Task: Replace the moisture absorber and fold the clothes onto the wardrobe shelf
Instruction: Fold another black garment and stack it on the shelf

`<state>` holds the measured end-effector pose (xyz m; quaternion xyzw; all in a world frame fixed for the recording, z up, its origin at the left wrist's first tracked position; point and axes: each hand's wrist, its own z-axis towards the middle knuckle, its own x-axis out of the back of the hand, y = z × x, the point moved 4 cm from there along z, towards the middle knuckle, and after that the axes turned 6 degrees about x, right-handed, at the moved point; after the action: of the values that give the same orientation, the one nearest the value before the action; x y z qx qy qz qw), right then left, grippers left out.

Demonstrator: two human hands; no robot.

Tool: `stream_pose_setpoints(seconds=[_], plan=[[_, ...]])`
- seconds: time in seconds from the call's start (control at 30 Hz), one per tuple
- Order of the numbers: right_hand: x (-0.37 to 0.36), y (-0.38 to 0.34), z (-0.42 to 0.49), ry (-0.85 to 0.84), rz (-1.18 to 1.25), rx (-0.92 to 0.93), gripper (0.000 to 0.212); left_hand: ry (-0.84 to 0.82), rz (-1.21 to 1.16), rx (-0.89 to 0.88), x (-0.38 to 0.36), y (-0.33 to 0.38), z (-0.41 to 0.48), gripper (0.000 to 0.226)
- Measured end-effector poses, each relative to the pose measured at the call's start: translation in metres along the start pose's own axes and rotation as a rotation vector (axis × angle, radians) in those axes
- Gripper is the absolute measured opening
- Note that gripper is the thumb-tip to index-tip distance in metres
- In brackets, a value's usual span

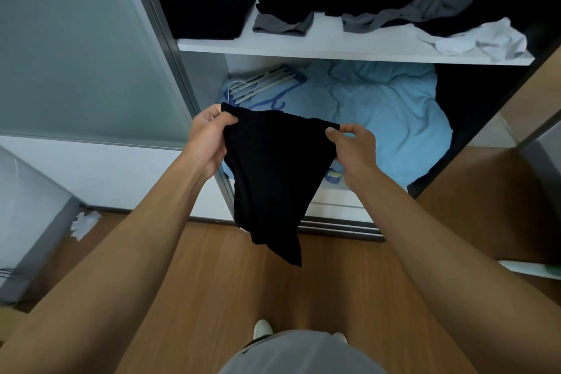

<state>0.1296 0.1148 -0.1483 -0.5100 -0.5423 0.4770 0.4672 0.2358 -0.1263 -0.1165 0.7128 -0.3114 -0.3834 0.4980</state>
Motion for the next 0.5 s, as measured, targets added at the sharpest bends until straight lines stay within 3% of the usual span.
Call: stream_pose_setpoints(seconds=[0.17, 0.33, 0.4, 0.5], plan=[[0.001, 0.002, 0.002, -0.017, 0.074, -0.036, 0.011, 0.001, -0.037, 0.017, 0.001, -0.003, 0.003, 0.017], [0.004, -0.001, 0.002, 0.019, 0.05, 0.044, 0.009, -0.01, -0.071, 0.031, 0.002, -0.007, 0.006, 0.015], [0.002, 0.001, 0.003, 0.008, 0.093, -0.007, 0.002, -0.005, -0.087, 0.031, 0.003, -0.01, 0.007, 0.016], [0.002, 0.008, 0.003, -0.019, 0.145, -0.157, 0.013, -0.017, -0.1, 0.029, 0.002, -0.012, 0.008, 0.019]])
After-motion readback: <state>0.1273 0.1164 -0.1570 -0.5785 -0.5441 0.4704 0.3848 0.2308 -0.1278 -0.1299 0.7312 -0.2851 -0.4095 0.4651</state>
